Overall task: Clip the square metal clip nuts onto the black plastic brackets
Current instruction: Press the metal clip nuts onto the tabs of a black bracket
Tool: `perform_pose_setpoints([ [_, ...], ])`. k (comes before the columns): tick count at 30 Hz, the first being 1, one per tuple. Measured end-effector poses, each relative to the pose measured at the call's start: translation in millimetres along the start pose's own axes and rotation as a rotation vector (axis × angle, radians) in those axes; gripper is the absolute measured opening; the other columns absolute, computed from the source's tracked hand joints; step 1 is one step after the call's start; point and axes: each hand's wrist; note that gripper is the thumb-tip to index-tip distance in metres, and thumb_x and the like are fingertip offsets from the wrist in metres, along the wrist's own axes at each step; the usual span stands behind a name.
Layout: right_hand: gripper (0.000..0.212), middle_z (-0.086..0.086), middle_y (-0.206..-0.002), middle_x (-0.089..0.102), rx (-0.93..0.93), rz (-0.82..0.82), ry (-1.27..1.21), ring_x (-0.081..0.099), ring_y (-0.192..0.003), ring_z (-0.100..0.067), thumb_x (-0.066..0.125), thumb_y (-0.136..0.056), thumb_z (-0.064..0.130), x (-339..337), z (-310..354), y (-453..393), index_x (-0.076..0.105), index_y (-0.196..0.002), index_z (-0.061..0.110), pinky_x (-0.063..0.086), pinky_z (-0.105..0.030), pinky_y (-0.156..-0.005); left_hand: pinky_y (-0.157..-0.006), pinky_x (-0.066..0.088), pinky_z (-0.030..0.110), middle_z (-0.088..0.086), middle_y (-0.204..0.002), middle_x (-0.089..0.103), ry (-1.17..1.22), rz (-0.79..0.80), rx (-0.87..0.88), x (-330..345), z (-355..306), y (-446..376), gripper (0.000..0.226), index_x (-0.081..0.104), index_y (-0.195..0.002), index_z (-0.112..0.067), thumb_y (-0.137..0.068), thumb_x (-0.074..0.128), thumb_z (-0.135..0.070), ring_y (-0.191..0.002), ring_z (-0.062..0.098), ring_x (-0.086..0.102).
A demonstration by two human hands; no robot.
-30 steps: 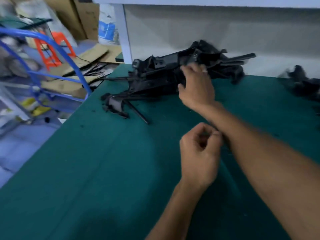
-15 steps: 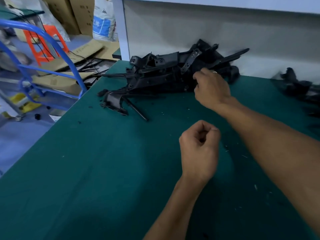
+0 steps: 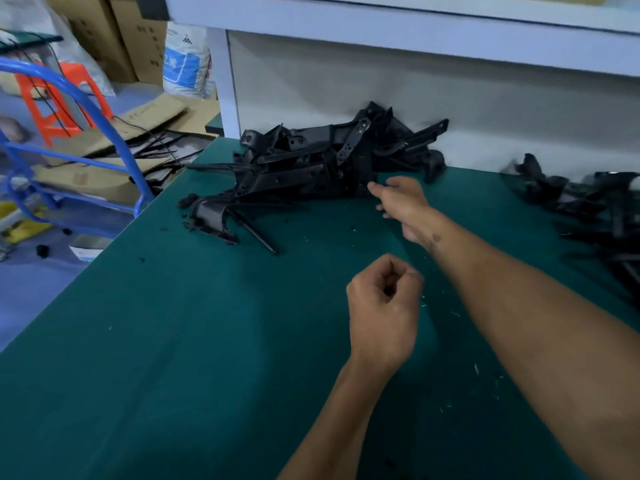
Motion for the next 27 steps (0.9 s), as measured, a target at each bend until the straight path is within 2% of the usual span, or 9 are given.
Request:
perform_pose_setpoints([
  [2,0.052,0.001,-0.112,0.058,0.054,0.028,-0.199,0.07,-0.073,-0.017,0.067,-0.099,0.024,9,2,-3,0.045,-0.142,0.006,0.051,-0.024,-0.053,-0.05,0.031,0.025,-0.002,-0.057,0.05,-0.049,0.051,0.031,1,1,2,0.015,0.056,-0.066,-0.013,-0.08,0.054,-0.013,-0.052,0.009,0.038],
  [4,0.012,0.001,-0.104,0.058,0.1,0.034,-0.309,0.067,-0.058,-0.015,0.065,-0.1,0.016,20,2,-6,0.056,-0.106,0.01,0.042,-0.021,-0.043,-0.05,0.031,0.024,-0.004,-0.056,0.049,-0.054,0.057,0.025,0,2,-1,0.015,0.056,-0.066,-0.014,-0.08,0.054,-0.013,-0.05,0.008,0.037],
  [6,0.017,0.001,-0.088,0.062,0.121,0.005,-0.316,0.06,-0.054,-0.013,0.066,-0.098,0.01,25,0,-9,0.055,-0.086,0.017,0.04,-0.02,-0.042,-0.048,0.027,0.022,-0.009,-0.053,0.044,0.003,0.033,-0.023,-3,2,-4,0.015,0.056,-0.066,-0.014,-0.081,0.054,-0.015,-0.047,0.007,0.032],
  [10,0.018,-0.006,-0.074,0.061,0.096,-0.052,-0.234,0.047,-0.055,-0.013,0.067,-0.092,0.002,15,9,-9,0.061,-0.08,0.014,0.032,-0.022,-0.041,-0.046,0.021,0.023,-0.011,-0.049,0.036,0.097,0.022,-0.087,-5,0,-5,0.017,0.057,-0.069,-0.007,-0.078,0.055,-0.022,-0.045,0.008,0.024],
  [13,0.012,-0.009,-0.073,0.061,0.06,-0.077,-0.384,0.053,-0.051,-0.014,0.063,-0.092,0.0,-4,24,2,0.065,-0.082,0.007,0.032,-0.022,-0.04,-0.049,0.021,0.027,-0.011,-0.049,0.035,0.113,0.028,-0.079,-5,-1,-5,0.022,0.057,-0.072,-0.002,-0.078,0.056,-0.024,-0.046,0.01,0.024],
  [17,0.012,-0.011,-0.069,0.061,-0.029,-0.039,-0.547,0.059,-0.049,-0.017,0.061,-0.092,-0.003,-38,30,37,0.062,-0.081,0.001,0.044,-0.024,-0.044,-0.048,0.03,0.025,-0.012,-0.054,0.043,0.117,0.033,-0.08,-4,-1,-4,0.015,0.063,-0.079,-0.01,-0.082,0.053,-0.021,-0.047,0.01,0.033],
  [20,0.01,-0.011,-0.061,0.062,-0.329,-0.144,-0.133,0.061,-0.046,-0.018,0.06,-0.089,0.002,-65,15,79,0.062,-0.08,0.002,0.047,-0.029,-0.046,-0.052,0.042,0.033,0.0,-0.069,0.055,0.146,-0.004,-0.055,-2,-2,-3,0.017,0.062,-0.096,-0.008,-0.086,0.055,-0.019,-0.054,0.019,0.049],
  [24,0.005,0.0,-0.073,0.06,-0.847,-0.298,0.605,0.056,-0.063,-0.024,0.066,-0.082,0.012,-92,-22,148,0.061,-0.08,0.012,0.046,-0.035,-0.057,-0.078,0.056,0.036,0.01,-0.122,0.063,0.283,0.023,-0.149,4,-7,-1,0.049,0.052,-0.132,-0.013,-0.09,0.062,-0.037,-0.099,0.024,0.069],
  [27,0.018,-0.006,-0.083,0.057,-1.035,-0.258,0.931,0.057,-0.062,-0.033,0.072,-0.08,0.013,-92,-45,189,0.054,-0.08,0.012,0.044,-0.039,-0.042,-0.095,0.052,0.043,0.012,-0.124,0.059,0.462,0.059,-0.293,7,-9,-1,0.065,0.043,-0.142,-0.007,-0.092,0.061,-0.044,-0.107,0.027,0.063],
])
Point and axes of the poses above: each hand's wrist, its own y-axis away from the middle knuckle, its own x-axis out of the palm, z = x × y
